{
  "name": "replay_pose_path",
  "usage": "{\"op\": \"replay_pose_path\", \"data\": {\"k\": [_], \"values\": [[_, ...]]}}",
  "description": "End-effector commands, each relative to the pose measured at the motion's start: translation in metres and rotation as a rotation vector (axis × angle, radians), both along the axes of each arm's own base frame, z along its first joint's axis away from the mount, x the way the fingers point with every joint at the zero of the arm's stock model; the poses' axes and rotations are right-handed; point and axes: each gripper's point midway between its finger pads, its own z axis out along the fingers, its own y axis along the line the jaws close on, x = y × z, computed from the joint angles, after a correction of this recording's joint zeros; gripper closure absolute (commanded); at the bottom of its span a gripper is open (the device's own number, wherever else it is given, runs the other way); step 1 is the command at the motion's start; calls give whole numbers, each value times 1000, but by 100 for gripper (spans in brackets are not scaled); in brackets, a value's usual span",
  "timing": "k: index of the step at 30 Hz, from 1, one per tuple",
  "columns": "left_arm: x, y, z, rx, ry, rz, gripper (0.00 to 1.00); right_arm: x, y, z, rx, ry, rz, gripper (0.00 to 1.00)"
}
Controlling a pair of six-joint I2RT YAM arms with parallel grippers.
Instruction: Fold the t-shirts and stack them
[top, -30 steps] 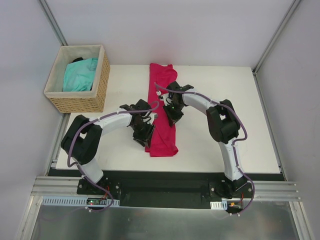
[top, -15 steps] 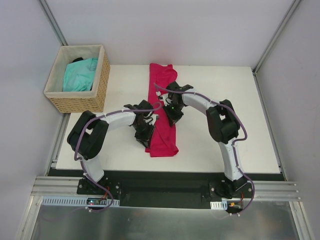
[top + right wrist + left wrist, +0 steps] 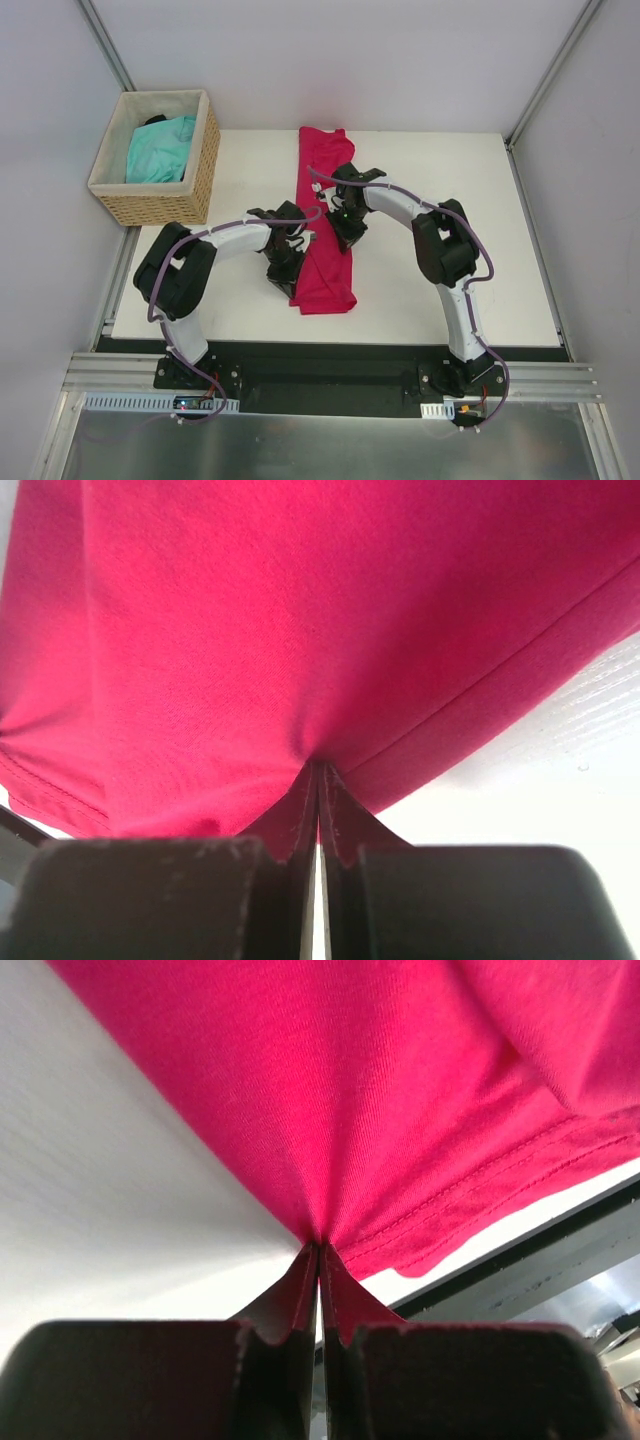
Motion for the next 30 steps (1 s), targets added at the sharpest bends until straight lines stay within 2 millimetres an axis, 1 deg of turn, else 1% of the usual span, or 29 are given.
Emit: {"op": "replay_pose_path", "data": {"k": [1,8,18,23,26,30], "values": [[-12,10,27,39,12,-1,100,4,-2,3,-28,-9,17,99],[-20,19,37,73,22,12,100,4,-3,3,-35,-10,21,99],[-33,30,41,110,59,-3,100,8,-7,3,-64,-27,27,99],[-40,37,33,135,86,-13,100,14,-11,2,-87,-41,22,99],[-39,39,27,159,94,-19,100,16,-10,4,-78,-41,23,99],[-35,35,22,159,107,-19,100,17,-8,5,-74,-45,24,99]]}}
